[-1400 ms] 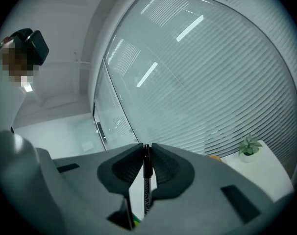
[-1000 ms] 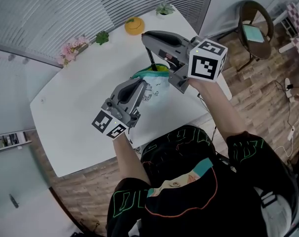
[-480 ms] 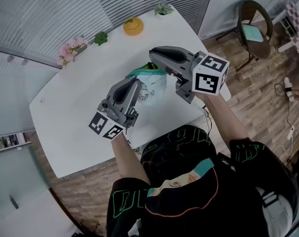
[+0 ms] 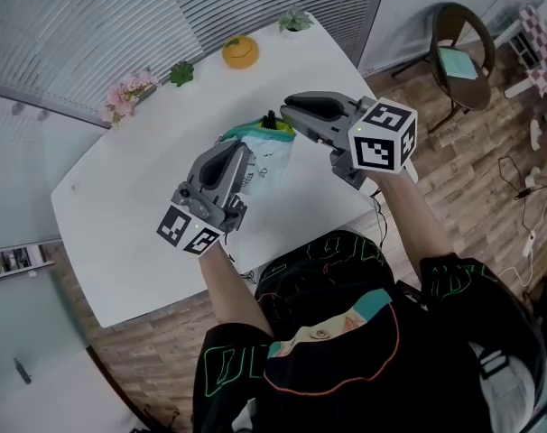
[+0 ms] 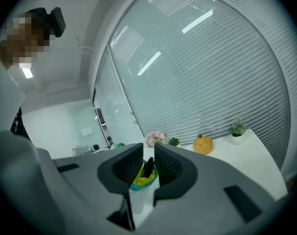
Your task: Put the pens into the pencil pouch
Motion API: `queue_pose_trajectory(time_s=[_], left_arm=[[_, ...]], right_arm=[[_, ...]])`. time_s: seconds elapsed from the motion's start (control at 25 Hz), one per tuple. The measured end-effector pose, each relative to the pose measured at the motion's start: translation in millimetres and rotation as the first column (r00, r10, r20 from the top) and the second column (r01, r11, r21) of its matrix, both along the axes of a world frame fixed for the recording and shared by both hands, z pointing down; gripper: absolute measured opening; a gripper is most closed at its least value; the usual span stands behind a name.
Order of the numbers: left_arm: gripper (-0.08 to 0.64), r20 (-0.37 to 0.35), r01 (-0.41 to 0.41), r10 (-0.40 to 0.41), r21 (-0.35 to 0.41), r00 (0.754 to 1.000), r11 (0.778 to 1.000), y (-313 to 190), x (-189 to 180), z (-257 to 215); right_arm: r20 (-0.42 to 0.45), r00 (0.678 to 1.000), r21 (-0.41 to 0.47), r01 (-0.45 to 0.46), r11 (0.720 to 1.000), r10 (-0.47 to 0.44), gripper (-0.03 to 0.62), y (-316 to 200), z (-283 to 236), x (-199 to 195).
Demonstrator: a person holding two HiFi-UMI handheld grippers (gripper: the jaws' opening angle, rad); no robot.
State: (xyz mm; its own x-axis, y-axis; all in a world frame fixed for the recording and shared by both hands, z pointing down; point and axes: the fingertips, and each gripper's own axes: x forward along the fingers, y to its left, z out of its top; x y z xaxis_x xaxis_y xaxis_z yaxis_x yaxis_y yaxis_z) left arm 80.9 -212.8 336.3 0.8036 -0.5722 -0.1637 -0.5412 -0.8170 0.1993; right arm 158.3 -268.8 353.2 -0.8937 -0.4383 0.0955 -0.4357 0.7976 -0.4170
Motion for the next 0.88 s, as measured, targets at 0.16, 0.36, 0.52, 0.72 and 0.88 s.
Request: queue_pose_trajectory(time_s=[0.16, 0.36, 0.52, 0.72, 0.88], left_arm=[[-0.003, 0.016, 0.024, -0.024, 0.010, 1.000, 1.000, -0.3, 1.9, -2.2], [-0.003, 0.057, 0.091, -0.094, 0.040, 0.994, 0.995, 3.6, 8.4, -13.3], [-0.003, 0.078, 0.142, -0.146, 0.058, 0.986, 0.988, -6.2, 10.5, -26.1], [-0.003, 0.105, 0.249, -0.253, 0.051, 0.962, 0.967, -42.1, 1.0, -30.0], [-0.003, 0.117, 0.334, -0.341, 0.078, 0.933, 0.939, -55.3, -6.9, -45.0]], right_arm=[[0.054, 0.997, -0.001, -0.058, 0.998, 0.058, 0.058, -7.9, -9.4, 14.2], [0.128, 0.982, 0.014, -0.141, 0.990, 0.138, 0.018, -11.2, -30.9, 31.0], [0.134, 0.974, 0.056, -0.190, 0.980, 0.181, 0.003, -25.2, -51.0, 32.6], [0.038, 0.967, 0.099, -0.254, 0.962, 0.252, 0.003, -61.2, -52.1, 27.2], [-0.046, 0.949, 0.141, -0.302, 0.943, 0.311, 0.003, -72.9, -55.2, 27.8]])
